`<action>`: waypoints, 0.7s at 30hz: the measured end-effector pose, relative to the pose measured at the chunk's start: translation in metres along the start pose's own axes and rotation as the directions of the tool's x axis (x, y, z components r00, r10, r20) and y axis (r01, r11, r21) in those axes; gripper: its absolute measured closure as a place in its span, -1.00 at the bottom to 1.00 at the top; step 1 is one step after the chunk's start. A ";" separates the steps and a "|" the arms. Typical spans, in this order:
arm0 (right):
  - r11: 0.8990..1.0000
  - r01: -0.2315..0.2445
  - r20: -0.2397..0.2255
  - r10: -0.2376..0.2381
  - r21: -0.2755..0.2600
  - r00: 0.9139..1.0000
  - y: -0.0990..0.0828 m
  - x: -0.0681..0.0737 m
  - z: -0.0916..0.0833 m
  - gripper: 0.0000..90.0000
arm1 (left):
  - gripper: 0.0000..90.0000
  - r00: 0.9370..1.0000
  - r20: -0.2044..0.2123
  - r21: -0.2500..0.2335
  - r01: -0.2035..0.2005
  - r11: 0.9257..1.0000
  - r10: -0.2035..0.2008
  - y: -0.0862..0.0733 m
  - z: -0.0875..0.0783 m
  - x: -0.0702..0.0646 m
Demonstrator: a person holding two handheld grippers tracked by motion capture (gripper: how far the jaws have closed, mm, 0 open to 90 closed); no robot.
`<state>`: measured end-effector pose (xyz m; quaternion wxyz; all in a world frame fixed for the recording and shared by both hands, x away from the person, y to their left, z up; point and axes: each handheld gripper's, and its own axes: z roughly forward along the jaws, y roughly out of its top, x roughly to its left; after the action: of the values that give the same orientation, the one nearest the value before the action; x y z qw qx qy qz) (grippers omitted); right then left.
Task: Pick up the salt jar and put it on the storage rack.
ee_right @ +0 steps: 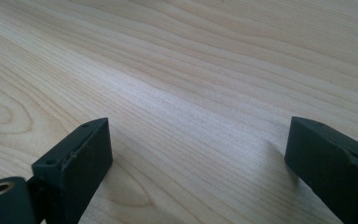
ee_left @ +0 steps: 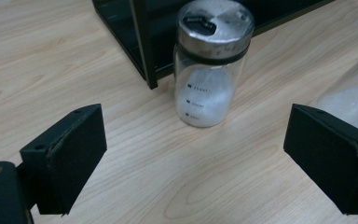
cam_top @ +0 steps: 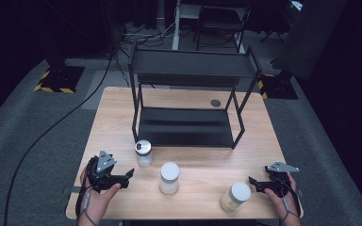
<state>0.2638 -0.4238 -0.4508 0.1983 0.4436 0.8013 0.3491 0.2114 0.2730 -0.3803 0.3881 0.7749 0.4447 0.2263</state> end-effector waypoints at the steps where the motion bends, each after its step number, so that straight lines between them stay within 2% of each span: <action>1: 1.000 0.000 0.000 0.000 0.000 1.000 0.000 0.000 0.000 -0.84 | -0.88 1.000 -0.003 0.000 -0.009 1.000 0.009 0.004 0.000 -0.002; 9: 1.000 -0.001 0.002 0.001 -0.001 1.000 0.000 0.000 0.000 -0.84 | -0.88 1.000 -0.002 -0.021 -0.016 1.000 0.016 0.009 0.004 -0.004; 17: 1.000 -0.004 0.005 0.004 -0.001 1.000 0.000 0.001 0.000 -0.83 | -0.89 1.000 0.012 -0.055 -0.019 0.998 0.020 0.011 0.012 -0.001; 21: 1.000 -0.007 0.007 0.007 -0.001 1.000 0.000 0.001 0.000 -0.83 | -0.89 0.999 0.024 -0.057 -0.025 0.998 0.027 0.014 0.019 0.000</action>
<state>0.2630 -0.4229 -0.4509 0.2001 0.4475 0.7990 0.3484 0.2314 0.2609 -0.3806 0.4124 0.7721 0.4231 0.2340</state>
